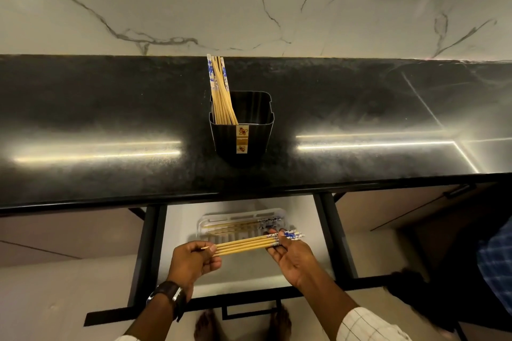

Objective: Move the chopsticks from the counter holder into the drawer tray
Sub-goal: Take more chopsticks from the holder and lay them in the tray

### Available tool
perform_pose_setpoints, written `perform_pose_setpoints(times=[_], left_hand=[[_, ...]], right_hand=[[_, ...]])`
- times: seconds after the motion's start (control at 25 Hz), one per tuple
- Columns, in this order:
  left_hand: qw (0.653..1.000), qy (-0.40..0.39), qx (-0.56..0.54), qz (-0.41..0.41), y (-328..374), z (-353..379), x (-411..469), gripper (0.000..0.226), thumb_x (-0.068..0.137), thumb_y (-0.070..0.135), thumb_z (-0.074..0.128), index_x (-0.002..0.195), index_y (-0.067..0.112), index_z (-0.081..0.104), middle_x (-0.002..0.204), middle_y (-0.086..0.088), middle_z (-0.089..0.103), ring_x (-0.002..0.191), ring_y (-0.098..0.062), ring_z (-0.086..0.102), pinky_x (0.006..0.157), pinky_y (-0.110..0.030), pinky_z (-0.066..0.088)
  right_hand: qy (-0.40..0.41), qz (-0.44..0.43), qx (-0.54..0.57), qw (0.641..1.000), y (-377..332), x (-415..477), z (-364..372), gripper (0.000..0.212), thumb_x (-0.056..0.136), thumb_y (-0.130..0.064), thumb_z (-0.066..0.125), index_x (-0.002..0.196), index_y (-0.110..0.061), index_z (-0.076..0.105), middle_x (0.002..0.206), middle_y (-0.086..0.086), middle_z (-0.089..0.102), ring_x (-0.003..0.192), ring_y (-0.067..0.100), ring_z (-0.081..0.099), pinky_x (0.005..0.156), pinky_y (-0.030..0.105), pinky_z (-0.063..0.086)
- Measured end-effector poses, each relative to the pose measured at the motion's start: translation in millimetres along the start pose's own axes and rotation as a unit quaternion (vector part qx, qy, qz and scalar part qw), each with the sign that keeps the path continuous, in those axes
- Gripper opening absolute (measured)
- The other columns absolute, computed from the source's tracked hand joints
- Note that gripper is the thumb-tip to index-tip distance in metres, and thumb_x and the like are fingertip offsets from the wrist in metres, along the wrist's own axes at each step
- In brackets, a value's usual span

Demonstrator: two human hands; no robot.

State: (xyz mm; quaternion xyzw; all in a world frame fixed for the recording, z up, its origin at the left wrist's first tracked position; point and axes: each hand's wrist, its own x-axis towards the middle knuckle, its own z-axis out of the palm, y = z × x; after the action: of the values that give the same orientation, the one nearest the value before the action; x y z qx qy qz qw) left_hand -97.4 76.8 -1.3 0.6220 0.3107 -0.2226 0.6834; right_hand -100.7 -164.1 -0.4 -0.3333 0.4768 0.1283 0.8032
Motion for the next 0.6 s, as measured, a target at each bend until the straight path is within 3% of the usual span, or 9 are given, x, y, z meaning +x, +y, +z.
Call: perform_pose_setpoints(times=[0.32, 0.44, 0.52, 0.6], left_hand=[[0.985, 0.037, -0.159, -0.064, -12.6, 2.1, -6.0, 0.022, 0.099, 0.010, 0.061, 0.119, 0.003, 0.066, 0.115, -0.027, 0.071, 0.098, -0.038, 0.068, 0.082, -0.045, 0.060], [0.970, 0.094, -0.211, -0.073, -16.6, 10.6, -5.6, 0.028, 0.101, 0.016, 0.059, 0.125, 0.002, 0.065, 0.117, -0.025, 0.069, 0.108, -0.041, 0.067, 0.088, -0.046, 0.057], [0.954, 0.140, -0.250, -0.087, -17.4, 18.4, -5.2, 0.031, 0.099, 0.011, 0.062, 0.127, -0.002, 0.064, 0.117, -0.026, 0.069, 0.107, -0.042, 0.068, 0.085, -0.044, 0.058], [0.942, 0.172, -0.271, -0.097, -15.0, 25.5, -3.7, 0.031, 0.097, 0.005, 0.063, 0.127, -0.003, 0.064, 0.114, -0.026, 0.070, 0.100, -0.041, 0.068, 0.078, -0.043, 0.057]], right_hand=[[0.007, 0.001, 0.006, 1.000, 12.6, 0.2, -9.2, 0.037, 0.102, 0.006, 0.051, 0.138, 0.006, 0.047, 0.125, 0.033, 0.064, 0.100, 0.041, 0.068, 0.091, 0.049, 0.052], [0.022, 0.020, 0.003, 1.000, 17.7, 4.4, -5.3, 0.037, 0.101, 0.007, 0.051, 0.137, 0.008, 0.046, 0.115, 0.034, 0.064, 0.109, 0.045, 0.064, 0.096, 0.051, 0.051], [0.039, 0.040, -0.001, 0.998, 19.4, 8.6, -0.4, 0.032, 0.102, 0.008, 0.050, 0.134, 0.010, 0.048, 0.117, 0.033, 0.064, 0.122, 0.046, 0.059, 0.105, 0.054, 0.047], [0.057, 0.053, -0.011, 0.997, 18.1, 13.0, 4.4, 0.033, 0.102, 0.007, 0.049, 0.135, 0.009, 0.049, 0.134, 0.033, 0.058, 0.131, 0.045, 0.054, 0.111, 0.056, 0.042]])
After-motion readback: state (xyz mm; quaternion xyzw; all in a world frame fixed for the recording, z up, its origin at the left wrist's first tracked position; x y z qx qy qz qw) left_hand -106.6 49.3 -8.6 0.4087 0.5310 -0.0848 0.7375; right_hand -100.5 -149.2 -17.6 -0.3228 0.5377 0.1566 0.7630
